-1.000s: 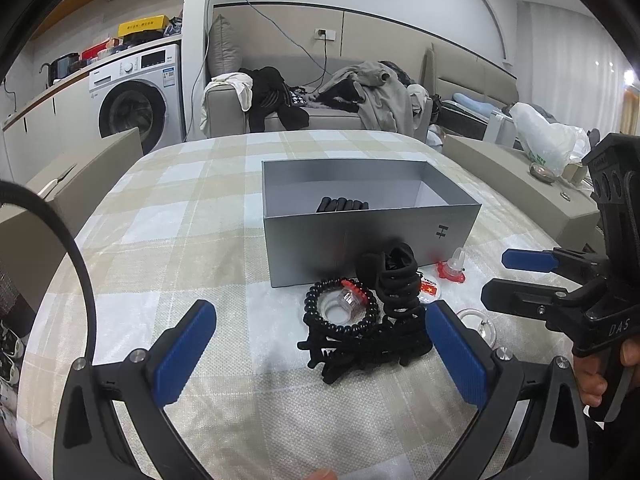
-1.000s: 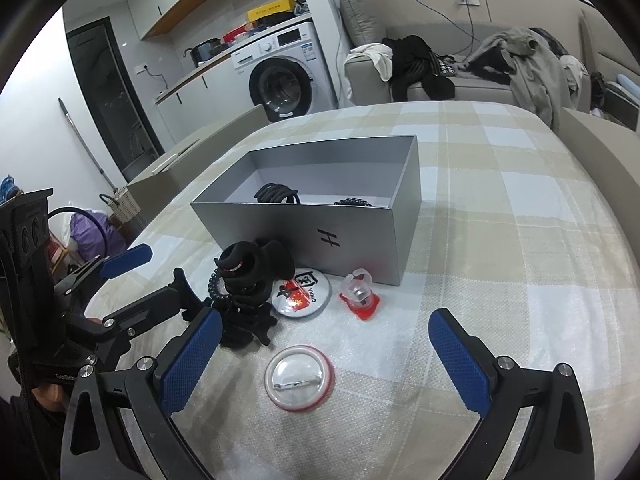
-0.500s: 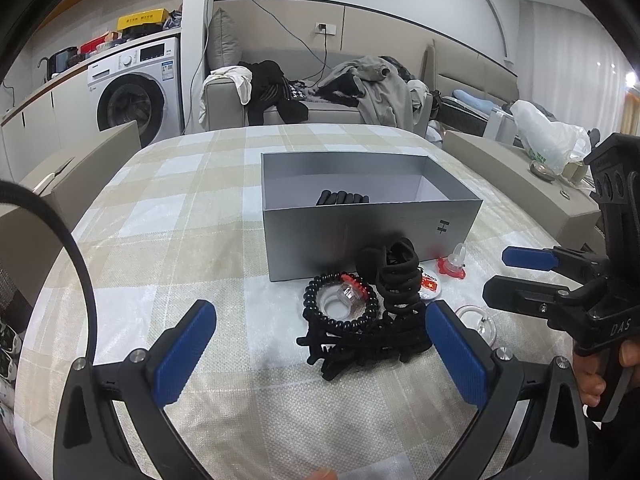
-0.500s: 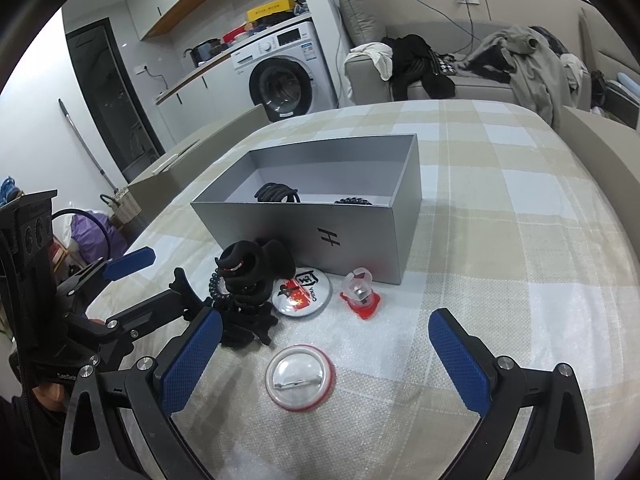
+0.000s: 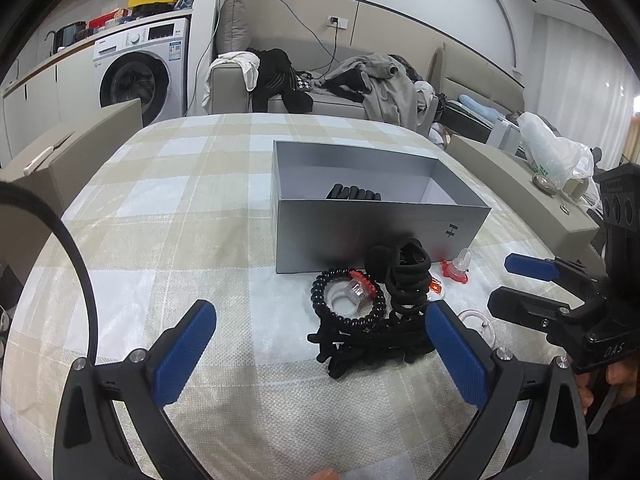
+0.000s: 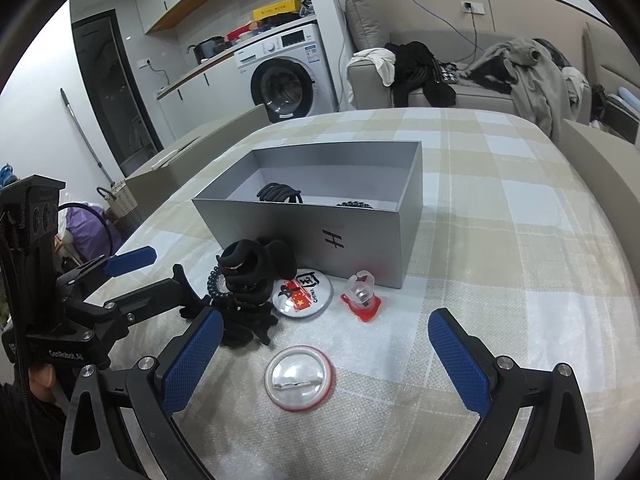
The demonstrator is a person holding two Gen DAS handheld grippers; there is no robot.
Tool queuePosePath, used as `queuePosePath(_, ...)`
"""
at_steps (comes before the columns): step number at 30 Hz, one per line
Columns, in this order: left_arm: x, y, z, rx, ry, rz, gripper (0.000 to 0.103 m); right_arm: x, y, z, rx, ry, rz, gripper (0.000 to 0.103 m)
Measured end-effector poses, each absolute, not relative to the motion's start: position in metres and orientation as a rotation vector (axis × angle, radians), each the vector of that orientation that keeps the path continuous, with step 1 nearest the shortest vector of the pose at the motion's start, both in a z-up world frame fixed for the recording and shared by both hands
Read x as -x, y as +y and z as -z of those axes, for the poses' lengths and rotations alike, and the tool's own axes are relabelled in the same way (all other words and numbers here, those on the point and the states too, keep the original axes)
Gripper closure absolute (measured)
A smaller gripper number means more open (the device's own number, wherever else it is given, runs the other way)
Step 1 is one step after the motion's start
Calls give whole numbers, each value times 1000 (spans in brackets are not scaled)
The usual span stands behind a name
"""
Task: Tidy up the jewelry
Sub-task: 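Move the right gripper to the red-based clear ring holder and grasp it, then lift the ring holder with the right gripper while the left gripper grasps a large black claw clip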
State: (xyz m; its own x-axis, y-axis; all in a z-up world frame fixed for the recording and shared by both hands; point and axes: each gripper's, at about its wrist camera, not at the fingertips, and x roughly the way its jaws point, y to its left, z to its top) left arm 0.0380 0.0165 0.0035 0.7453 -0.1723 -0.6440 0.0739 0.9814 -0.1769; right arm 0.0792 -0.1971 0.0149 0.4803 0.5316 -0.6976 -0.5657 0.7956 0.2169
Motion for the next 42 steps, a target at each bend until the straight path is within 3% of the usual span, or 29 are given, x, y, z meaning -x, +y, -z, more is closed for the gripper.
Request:
queuePosePath(3,-39,16,-2,148,735,148,1,-84,-197,-13,27,867,-692,17)
queuePosePath(8,-37,9,-2,114,741,129,1,-88,-199,-13,-2,879,-707,17)
queuePosePath(10,-36,5,-3,93,744,108,1,-91,-200,-12,-17,898,-696,22)
queuePosePath(12,-36,2,-2,78,758,105,1,-98,-202,-9,-25,929,-676,33)
queuePosePath(18,-44,5,2,94,823,125,1,-114,-200,-5,18,975,-653,52)
queuePosePath(26,-48,6,3,103,862,130,1,-124,-195,-3,66,1000,-695,65)
queuePosePath(32,-49,1,2,60,871,138,1,-122,-192,-2,94,980,-672,86)
queuePosePath(42,-51,-9,4,-12,914,192,1,-110,-216,-12,-74,965,-663,86)
